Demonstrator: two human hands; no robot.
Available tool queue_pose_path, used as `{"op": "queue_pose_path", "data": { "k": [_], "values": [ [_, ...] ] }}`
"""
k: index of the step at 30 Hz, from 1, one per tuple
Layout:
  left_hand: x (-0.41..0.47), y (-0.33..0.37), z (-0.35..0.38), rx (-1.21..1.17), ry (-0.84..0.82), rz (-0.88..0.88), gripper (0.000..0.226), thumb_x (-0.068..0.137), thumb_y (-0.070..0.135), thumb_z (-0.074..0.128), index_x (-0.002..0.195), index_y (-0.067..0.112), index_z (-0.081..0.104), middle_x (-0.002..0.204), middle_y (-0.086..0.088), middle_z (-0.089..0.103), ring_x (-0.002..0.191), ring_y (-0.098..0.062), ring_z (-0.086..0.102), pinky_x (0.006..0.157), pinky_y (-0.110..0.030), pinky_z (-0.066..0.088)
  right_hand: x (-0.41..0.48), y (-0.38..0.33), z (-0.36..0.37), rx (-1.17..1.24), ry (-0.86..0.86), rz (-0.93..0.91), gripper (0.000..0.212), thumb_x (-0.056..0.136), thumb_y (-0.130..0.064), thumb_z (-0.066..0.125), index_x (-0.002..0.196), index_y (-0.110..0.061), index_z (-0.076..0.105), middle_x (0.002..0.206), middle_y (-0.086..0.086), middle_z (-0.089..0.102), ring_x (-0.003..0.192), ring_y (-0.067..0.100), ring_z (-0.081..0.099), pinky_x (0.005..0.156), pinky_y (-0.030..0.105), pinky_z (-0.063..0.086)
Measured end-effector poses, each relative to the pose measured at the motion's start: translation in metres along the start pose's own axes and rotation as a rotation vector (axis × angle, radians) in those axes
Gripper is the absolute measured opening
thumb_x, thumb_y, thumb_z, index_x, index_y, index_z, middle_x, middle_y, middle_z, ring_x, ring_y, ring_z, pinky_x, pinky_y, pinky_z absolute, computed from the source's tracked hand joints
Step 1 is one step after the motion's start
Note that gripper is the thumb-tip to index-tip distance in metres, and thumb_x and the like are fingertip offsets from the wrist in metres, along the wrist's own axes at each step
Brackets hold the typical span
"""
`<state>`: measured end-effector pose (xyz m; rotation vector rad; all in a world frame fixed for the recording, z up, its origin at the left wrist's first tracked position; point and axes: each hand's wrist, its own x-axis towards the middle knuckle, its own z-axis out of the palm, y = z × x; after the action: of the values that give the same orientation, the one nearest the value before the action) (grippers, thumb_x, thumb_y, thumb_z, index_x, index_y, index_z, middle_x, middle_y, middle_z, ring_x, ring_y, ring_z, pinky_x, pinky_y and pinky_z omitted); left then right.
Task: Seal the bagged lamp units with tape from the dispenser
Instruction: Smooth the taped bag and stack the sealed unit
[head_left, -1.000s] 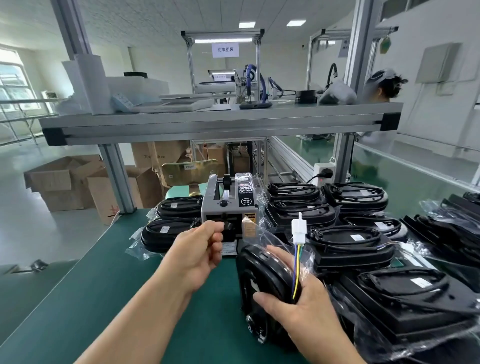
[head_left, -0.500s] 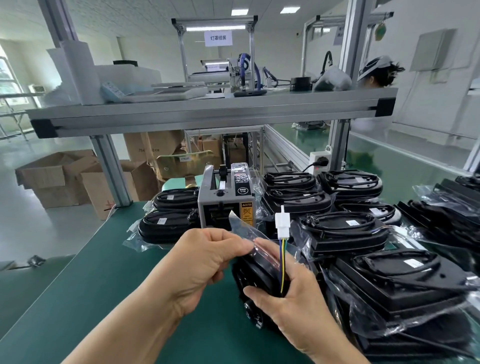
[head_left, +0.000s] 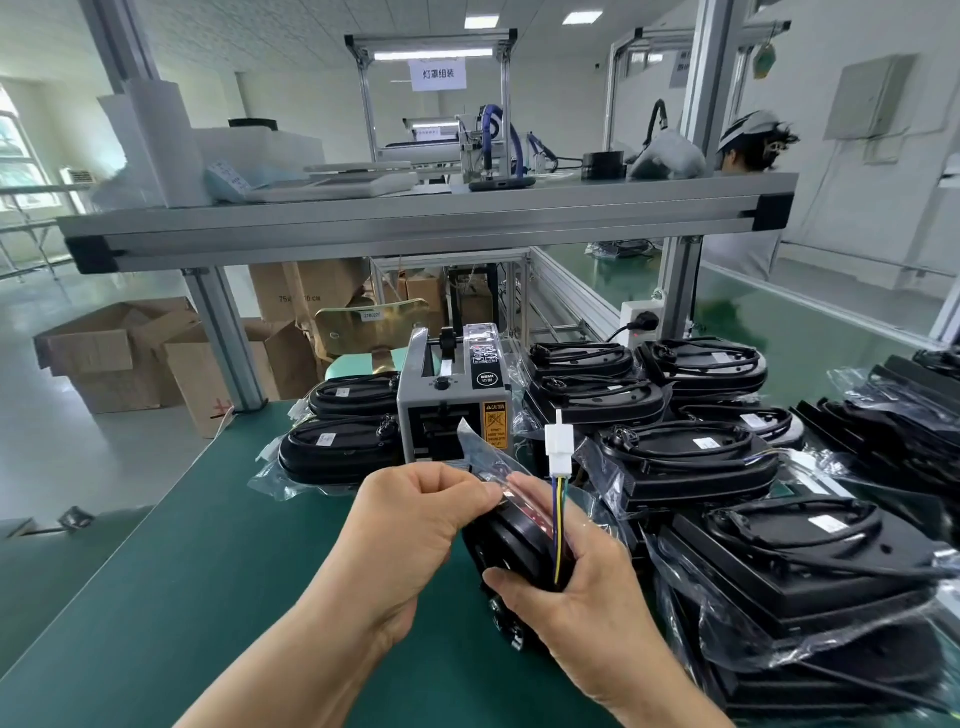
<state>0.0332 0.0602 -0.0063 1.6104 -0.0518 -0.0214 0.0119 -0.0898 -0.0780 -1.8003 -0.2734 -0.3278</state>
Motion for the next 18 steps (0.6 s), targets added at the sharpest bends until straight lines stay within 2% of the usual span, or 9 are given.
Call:
{"op": "queue_pose_path", "data": {
  "k": [5,10,12,15,18],
  "values": [
    [0.000,-0.003,0.001,0.031,0.026,0.035,0.024,0.076,0.015,0.079,0.054,0.018,0.070,0.052,0.010,0.058,0.042,0.002,0.046,0.058,-0.026,0.035,0.000,0.000,0.000,-0.005,0.002,0.003,0.065,0.068,-0.023,0.078,0.113,-0.064,0.056,0.106,-0.017,0.070,0.093,0.010,0.069,0.080,0.030,0.060],
    [0.001,-0.009,0.000,0.139,0.057,0.105,0.023,0.077,0.018,0.081,0.059,0.023,0.068,0.055,0.010,0.057,0.044,0.000,0.042,0.048,-0.015,0.035,0.000,-0.001,0.000,-0.007,-0.003,0.003,0.064,0.068,-0.022,0.077,0.113,-0.063,0.056,0.102,-0.014,0.071,0.086,0.012,0.070,0.076,0.036,0.061],
    [0.001,-0.012,0.002,0.169,0.098,0.118,0.015,0.071,0.029,0.082,0.069,0.030,0.067,0.057,0.013,0.053,0.050,-0.002,0.043,0.051,-0.018,0.036,-0.001,-0.001,0.000,-0.014,-0.004,0.001,0.066,0.069,-0.020,0.078,0.114,-0.064,0.056,0.103,-0.015,0.071,0.088,0.012,0.070,0.078,0.034,0.060],
    [-0.001,-0.018,0.006,0.165,0.173,0.071,0.024,0.061,0.043,0.070,0.083,0.038,0.062,0.066,0.015,0.056,0.057,-0.001,0.049,0.061,-0.025,0.044,-0.001,-0.001,0.001,-0.036,0.002,-0.009,0.069,0.068,-0.021,0.078,0.113,-0.067,0.054,0.106,-0.020,0.070,0.094,0.007,0.069,0.081,0.025,0.058],
    [-0.002,-0.020,0.013,0.117,0.208,0.040,0.007,0.078,0.035,0.069,0.083,0.032,0.064,0.073,0.009,0.063,0.061,-0.001,0.052,0.068,-0.031,0.046,0.001,-0.001,0.002,-0.057,0.018,-0.038,0.073,0.068,-0.019,0.079,0.113,-0.070,0.051,0.107,-0.024,0.069,0.095,0.003,0.068,0.079,0.019,0.055]
  ]
}}
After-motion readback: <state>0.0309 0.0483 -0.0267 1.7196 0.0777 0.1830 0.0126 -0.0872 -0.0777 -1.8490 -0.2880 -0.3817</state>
